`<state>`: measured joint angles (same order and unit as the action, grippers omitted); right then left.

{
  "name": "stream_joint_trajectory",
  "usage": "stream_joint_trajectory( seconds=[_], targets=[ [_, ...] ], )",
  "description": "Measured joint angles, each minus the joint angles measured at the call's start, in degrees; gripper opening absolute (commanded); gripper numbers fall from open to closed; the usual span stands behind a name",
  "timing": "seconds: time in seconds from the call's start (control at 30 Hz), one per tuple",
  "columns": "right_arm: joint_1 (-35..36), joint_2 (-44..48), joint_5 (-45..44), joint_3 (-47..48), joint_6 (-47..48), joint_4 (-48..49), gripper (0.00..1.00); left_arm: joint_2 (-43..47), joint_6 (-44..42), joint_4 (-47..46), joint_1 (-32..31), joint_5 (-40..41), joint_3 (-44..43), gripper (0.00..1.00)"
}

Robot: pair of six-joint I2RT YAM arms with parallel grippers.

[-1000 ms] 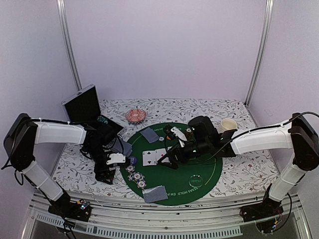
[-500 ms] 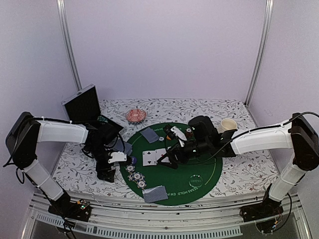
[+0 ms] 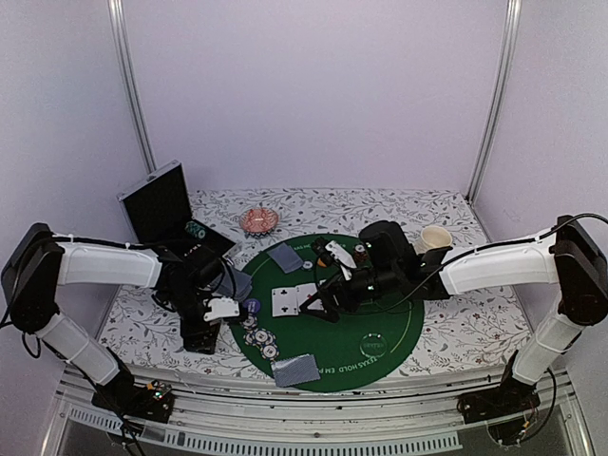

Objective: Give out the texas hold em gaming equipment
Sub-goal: Pick up the all-in button from the center of the board.

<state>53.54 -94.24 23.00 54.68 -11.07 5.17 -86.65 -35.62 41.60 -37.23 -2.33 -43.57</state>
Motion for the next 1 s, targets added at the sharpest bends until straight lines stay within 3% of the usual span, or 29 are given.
stream_joint_trajectory(
  seconds=[0.2, 0.4, 0.73, 1.0],
  targets=[
    [0.0, 0.1, -0.2, 0.0, 0.0, -0.1, 0.99, -1.1, 1.8, -0.5, -0.2, -0.3, -0.7, 0.86],
    [0.0, 0.8, -0.5, -0.2, 0.0, -0.2, 0.99, -1.5, 2.2, -1.1, -0.3, -0.7, -1.0, 0.72],
    [-0.2, 1.1, -0.7, -0.4, 0.3, -0.8, 0.99, 0.9, 2.2, -1.9, -0.3, -0.1, 1.0, 0.75],
    [-0.4, 1.2, -0.9, -0.4, 0.5, -0.9, 0.99, 2.4, 1.8, -1.9, -0.3, 0.6, 2.2, 0.68]
  ],
)
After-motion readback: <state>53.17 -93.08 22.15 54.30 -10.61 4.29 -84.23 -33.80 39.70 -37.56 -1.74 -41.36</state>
